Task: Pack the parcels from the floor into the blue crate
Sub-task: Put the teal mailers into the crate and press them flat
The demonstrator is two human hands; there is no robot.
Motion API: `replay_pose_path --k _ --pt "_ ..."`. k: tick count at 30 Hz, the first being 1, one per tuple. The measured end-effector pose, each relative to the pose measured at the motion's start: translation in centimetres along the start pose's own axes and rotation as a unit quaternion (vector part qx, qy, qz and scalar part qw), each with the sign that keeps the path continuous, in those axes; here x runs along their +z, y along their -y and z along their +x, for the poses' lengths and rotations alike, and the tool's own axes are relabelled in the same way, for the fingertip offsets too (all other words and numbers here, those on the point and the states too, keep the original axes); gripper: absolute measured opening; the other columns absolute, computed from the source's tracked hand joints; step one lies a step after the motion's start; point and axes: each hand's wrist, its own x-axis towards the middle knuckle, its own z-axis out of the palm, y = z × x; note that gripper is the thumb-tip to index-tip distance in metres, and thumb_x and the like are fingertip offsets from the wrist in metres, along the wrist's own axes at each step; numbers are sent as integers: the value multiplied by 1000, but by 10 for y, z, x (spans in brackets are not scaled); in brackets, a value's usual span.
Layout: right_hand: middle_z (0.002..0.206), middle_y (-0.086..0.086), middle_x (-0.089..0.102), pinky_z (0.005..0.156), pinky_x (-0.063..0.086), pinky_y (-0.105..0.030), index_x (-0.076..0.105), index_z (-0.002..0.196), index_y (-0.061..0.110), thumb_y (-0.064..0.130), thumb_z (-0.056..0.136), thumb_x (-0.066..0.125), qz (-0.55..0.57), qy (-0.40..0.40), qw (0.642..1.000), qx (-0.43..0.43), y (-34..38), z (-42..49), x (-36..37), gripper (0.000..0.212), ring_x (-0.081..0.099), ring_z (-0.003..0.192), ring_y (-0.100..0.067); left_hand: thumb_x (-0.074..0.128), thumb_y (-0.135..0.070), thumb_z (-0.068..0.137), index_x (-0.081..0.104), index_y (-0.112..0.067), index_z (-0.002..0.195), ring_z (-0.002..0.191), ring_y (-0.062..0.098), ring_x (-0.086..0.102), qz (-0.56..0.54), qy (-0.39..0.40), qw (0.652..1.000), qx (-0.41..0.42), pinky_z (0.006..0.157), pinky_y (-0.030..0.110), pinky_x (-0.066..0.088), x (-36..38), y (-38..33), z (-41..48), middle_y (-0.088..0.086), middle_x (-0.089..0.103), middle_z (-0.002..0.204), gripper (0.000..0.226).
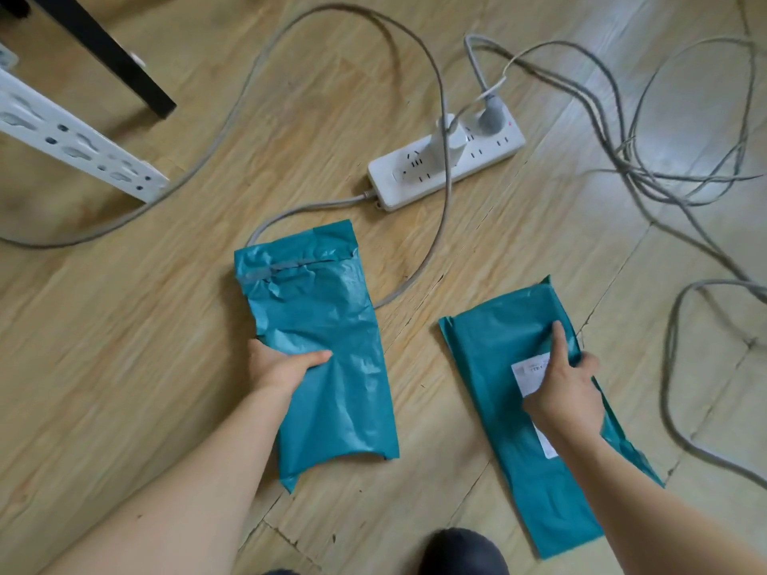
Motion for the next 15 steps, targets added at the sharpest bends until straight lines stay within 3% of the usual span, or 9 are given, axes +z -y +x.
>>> replay_pose_path --k 2,5,8,11,13,15 --pt "130 -14 29 52 38 -27 -1 150 32 6 76 64 8 -13 1000 -7 1 3 -2 102 47 56 -24 91 -7 50 64 -9 99 86 22 66 -48 44 998 -11 83 35 53 4 2 -2 8 69 106 56" --pt "122 -15 38 68 48 -34 8 149 27 12 72 76 73 0 997 22 -1 7 -7 104 57 81 -34 87 -4 58 67 -9 88 72 20 65 -68 93 993 -37 71 28 50 5 0 -10 8 70 91 36" --pt "120 -16 45 74 46 -37 36 130 11 12 72 75 107 0 993 48 4 1 0 70 57 92 -36 86 -8 60 67 -7 88 71 20 66 -59 111 991 -53 66 27 49 6 -2 -20 8 71 89 34" --pt "114 -13 44 73 44 -37 44 109 7 12 70 77 125 17 988 91 7 1 5 52 55 94 -35 84 -9 62 67 -7 86 72 21 67 -48 131 989 -57 64 26 49 6 -7 -29 8 71 87 29" --pt "109 -11 45 73 46 -36 50 99 9 15 71 77 135 38 985 104 8 4 4 39 55 88 -31 82 -9 64 66 -7 86 71 18 66 -42 151 986 -53 57 24 48 6 -11 -35 5 70 84 27" --pt "103 -13 54 67 45 -32 57 86 11 13 77 67 130 39 986 93 10 4 1 13 57 79 -30 81 -8 66 66 -9 86 70 16 65 -36 169 984 -43 55 23 47 3 -17 -43 3 69 82 25"
